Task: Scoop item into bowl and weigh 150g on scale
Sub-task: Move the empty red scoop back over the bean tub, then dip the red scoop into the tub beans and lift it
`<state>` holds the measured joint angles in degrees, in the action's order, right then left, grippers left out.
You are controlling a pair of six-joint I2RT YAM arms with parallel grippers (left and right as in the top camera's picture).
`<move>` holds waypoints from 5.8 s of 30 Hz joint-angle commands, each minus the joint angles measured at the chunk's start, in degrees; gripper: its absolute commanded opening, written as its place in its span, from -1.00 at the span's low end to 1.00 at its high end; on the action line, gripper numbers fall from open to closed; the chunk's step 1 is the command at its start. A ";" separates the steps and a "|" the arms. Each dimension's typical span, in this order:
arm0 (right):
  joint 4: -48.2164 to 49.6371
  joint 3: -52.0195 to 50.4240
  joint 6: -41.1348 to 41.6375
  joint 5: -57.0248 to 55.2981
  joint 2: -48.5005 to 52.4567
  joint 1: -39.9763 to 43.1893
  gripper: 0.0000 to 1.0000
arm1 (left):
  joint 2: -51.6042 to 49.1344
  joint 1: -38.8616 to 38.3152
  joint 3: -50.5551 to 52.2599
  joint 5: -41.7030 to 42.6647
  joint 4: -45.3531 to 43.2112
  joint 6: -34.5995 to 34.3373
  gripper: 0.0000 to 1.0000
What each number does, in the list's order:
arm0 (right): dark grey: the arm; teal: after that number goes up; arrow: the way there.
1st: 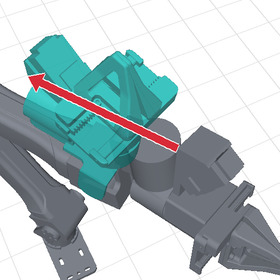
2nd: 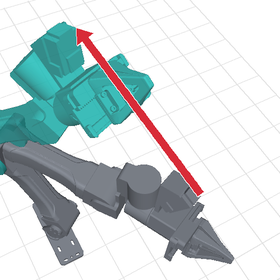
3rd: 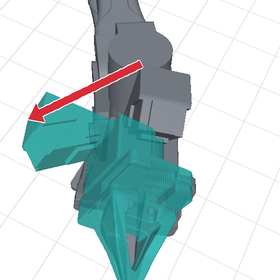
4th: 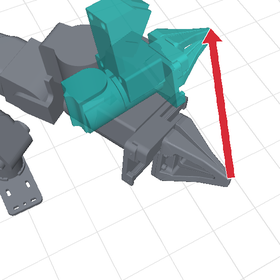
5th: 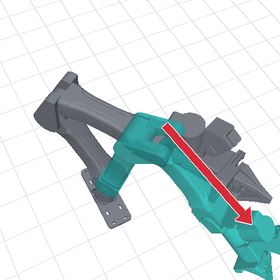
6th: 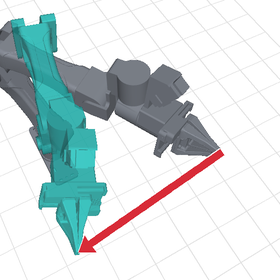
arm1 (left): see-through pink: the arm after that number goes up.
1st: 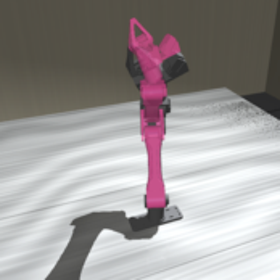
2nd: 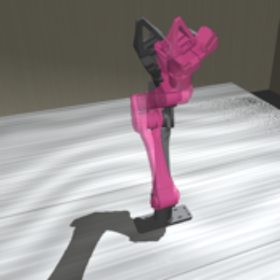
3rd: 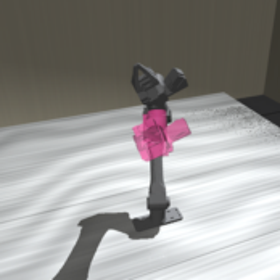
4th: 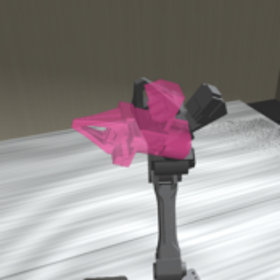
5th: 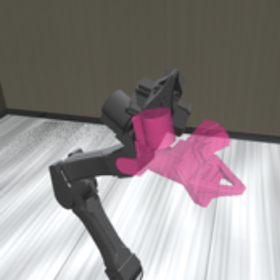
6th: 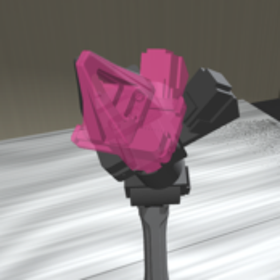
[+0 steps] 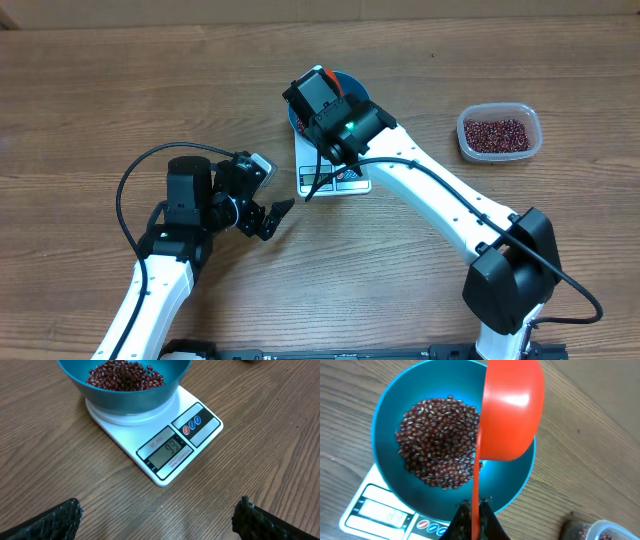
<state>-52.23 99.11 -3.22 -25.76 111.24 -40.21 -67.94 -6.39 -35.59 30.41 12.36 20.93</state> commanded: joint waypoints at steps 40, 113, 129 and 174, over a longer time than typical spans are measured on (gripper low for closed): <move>-16.83 -4.24 -11.89 30.80 -9.53 51.54 -0.93 | -0.20 -0.48 -0.15 0.48 -0.15 -0.59 0.99; -7.58 -18.43 -35.89 22.01 -4.61 50.25 -0.93 | -0.20 -0.48 -0.15 0.48 -0.15 -0.59 0.99; -9.64 -18.43 -29.46 34.97 -3.82 48.50 -0.93 | -0.20 -0.48 -0.15 0.48 -0.15 -0.59 0.99; -10.73 -18.43 -12.83 73.68 -3.85 70.12 -0.92 | -0.20 -0.48 -0.15 0.48 -0.15 -0.59 0.99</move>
<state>-63.05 80.97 -16.29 45.34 107.33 29.95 -67.94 -6.39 -35.59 30.41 12.36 20.93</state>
